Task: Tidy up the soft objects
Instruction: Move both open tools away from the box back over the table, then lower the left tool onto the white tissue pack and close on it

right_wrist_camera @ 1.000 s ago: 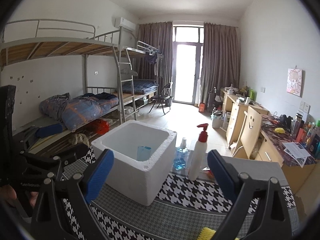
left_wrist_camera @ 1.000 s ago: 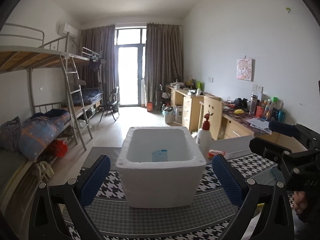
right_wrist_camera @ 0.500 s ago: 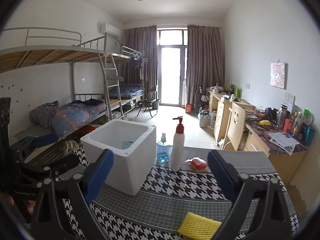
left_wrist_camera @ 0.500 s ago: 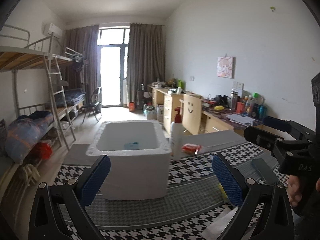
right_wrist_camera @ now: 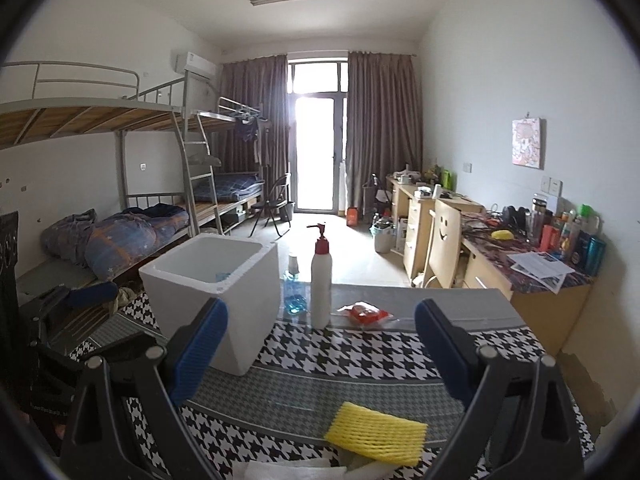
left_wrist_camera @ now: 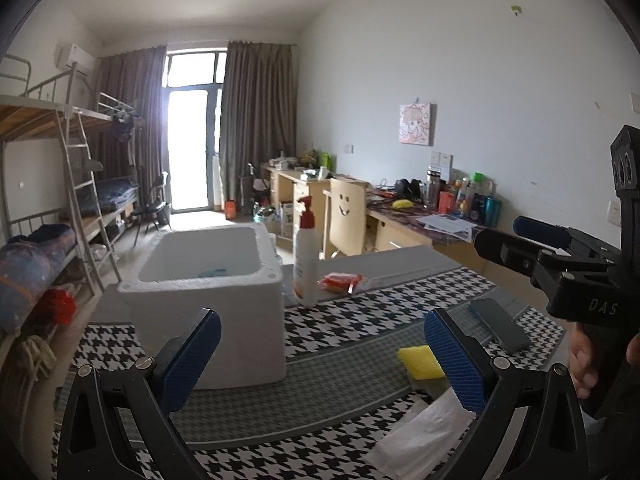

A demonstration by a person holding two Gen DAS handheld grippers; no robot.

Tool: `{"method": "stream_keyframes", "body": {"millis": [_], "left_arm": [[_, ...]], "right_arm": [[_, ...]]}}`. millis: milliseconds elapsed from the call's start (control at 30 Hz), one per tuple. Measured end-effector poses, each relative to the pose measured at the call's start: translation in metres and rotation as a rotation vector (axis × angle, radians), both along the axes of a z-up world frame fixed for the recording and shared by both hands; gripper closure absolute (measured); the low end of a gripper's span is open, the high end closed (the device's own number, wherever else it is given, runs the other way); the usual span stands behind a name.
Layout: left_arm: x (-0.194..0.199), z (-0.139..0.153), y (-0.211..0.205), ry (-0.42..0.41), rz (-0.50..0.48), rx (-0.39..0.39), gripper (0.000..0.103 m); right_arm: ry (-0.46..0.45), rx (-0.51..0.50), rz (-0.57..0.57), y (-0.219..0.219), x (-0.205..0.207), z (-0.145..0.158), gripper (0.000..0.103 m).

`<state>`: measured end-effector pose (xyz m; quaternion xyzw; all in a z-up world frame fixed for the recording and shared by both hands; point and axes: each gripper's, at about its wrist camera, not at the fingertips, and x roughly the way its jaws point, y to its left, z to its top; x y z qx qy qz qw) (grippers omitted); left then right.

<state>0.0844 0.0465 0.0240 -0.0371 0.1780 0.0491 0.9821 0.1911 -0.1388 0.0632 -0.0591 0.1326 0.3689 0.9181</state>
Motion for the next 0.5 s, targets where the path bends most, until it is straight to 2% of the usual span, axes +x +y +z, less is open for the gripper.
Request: {"method": "stream_keyframes", "body": {"millis": [500], "left_arm": [[0.002, -0.019, -0.030, 0.019, -0.135, 0.009, 0.001]], "right_arm": [[0.019, 0.005, -0.073, -0.026, -0.001, -0.015, 0.006]]}}
